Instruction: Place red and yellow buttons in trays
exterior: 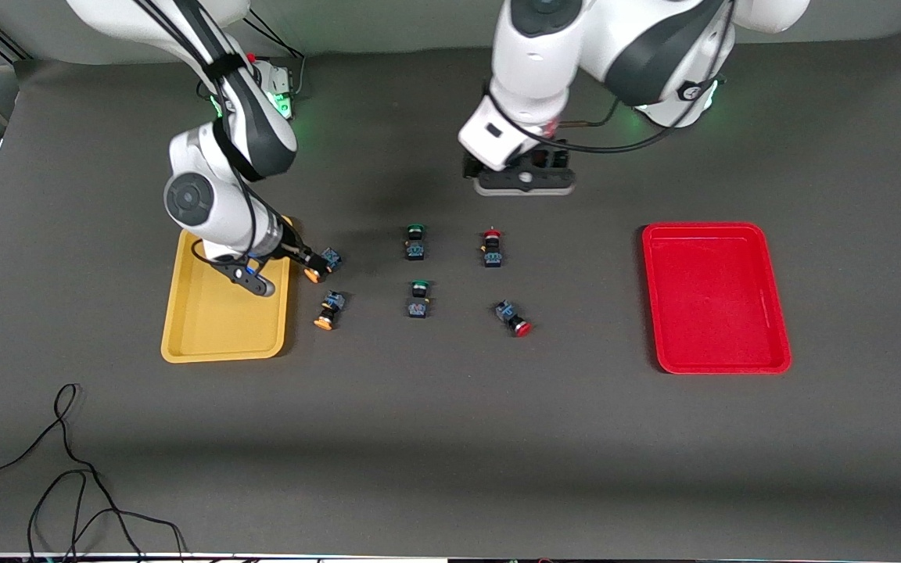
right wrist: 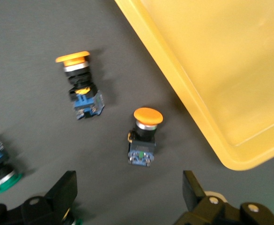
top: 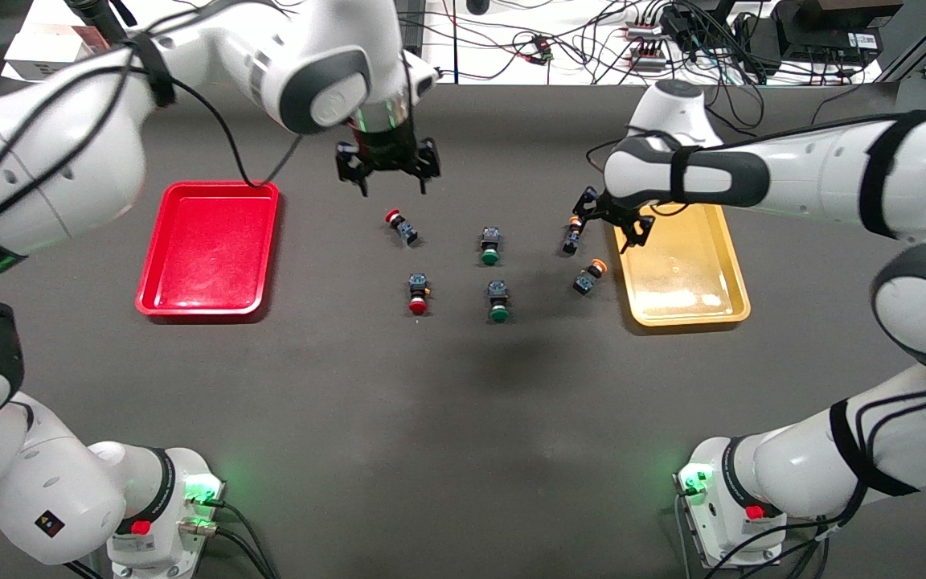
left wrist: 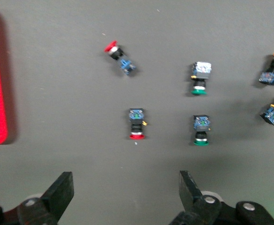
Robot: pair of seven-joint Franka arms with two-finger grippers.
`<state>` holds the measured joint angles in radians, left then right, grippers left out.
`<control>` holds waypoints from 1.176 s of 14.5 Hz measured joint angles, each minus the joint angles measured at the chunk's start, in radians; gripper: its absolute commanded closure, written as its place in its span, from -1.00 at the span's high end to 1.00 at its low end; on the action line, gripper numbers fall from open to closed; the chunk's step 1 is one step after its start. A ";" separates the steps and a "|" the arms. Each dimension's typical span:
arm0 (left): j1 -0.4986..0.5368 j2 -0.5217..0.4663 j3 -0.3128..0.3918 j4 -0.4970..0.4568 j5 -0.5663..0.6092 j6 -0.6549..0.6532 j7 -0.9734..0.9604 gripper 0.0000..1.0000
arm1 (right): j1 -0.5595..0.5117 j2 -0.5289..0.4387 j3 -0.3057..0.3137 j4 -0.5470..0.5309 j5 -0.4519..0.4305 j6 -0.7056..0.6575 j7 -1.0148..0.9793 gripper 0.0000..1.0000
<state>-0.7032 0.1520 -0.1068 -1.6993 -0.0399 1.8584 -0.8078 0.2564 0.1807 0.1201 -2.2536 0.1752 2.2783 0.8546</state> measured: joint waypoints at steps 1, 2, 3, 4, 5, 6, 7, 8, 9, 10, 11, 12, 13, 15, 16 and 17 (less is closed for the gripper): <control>-0.013 0.017 0.000 -0.002 0.000 0.012 -0.006 1.00 | 0.001 0.026 0.001 0.000 0.000 0.020 0.022 1.00; -0.023 0.039 0.001 -0.006 0.000 0.028 -0.008 1.00 | 0.004 0.051 0.002 0.000 0.000 0.042 0.043 1.00; -0.029 0.063 0.001 -0.011 0.000 0.049 -0.009 1.00 | 0.006 0.073 0.002 0.000 0.000 0.063 0.060 1.00; -0.034 0.090 0.001 -0.023 0.001 0.081 -0.009 1.00 | 0.007 0.093 0.002 -0.001 0.000 0.084 0.075 1.00; -0.037 0.115 0.001 -0.044 0.001 0.124 -0.009 1.00 | 0.009 0.112 0.002 -0.003 0.000 0.104 0.085 1.00; -0.038 0.138 0.001 -0.073 0.002 0.173 -0.009 1.00 | 0.009 0.127 0.002 -0.009 0.000 0.125 0.092 1.00; -0.040 0.159 0.002 -0.109 0.003 0.225 -0.009 1.00 | 0.010 0.139 0.003 -0.016 0.000 0.143 0.100 1.00; -0.042 0.176 0.002 -0.146 0.003 0.274 -0.009 1.00 | 0.010 0.146 0.003 -0.024 0.000 0.161 0.106 1.00; -0.046 0.192 0.002 -0.184 0.004 0.320 -0.009 1.00 | 0.010 0.150 0.003 -0.034 0.000 0.181 0.109 1.00; -0.049 0.208 0.003 -0.214 0.004 0.359 -0.009 1.00 | 0.010 0.153 0.003 -0.047 0.000 0.202 0.111 1.00; -0.052 0.229 0.003 -0.236 0.004 0.394 -0.009 1.00 | 0.013 0.156 0.003 -0.060 0.000 0.222 0.111 1.00; -0.054 0.254 0.003 -0.249 0.004 0.427 -0.009 1.00 | 0.019 0.160 0.004 -0.073 0.000 0.242 0.115 0.97; -0.055 0.284 0.004 -0.256 0.004 0.462 -0.009 1.00 | 0.026 0.164 0.004 -0.085 0.000 0.261 0.123 0.73; -0.055 0.346 0.005 -0.257 0.004 0.526 -0.009 1.00 | 0.033 0.167 0.004 -0.095 0.000 0.276 0.130 -0.19; -0.055 0.374 0.006 -0.257 0.004 0.555 -0.009 1.00 | 0.034 0.167 0.004 -0.096 0.000 0.276 0.131 -0.49; -0.055 0.396 0.007 -0.256 0.005 0.574 -0.009 1.00 | 0.034 0.167 0.004 -0.096 0.000 0.276 0.132 -0.68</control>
<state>-0.7587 0.5484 -0.0997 -1.9553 -0.0352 2.4321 -0.8165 0.2904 0.3475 0.1241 -2.3493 0.1753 2.5547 0.9864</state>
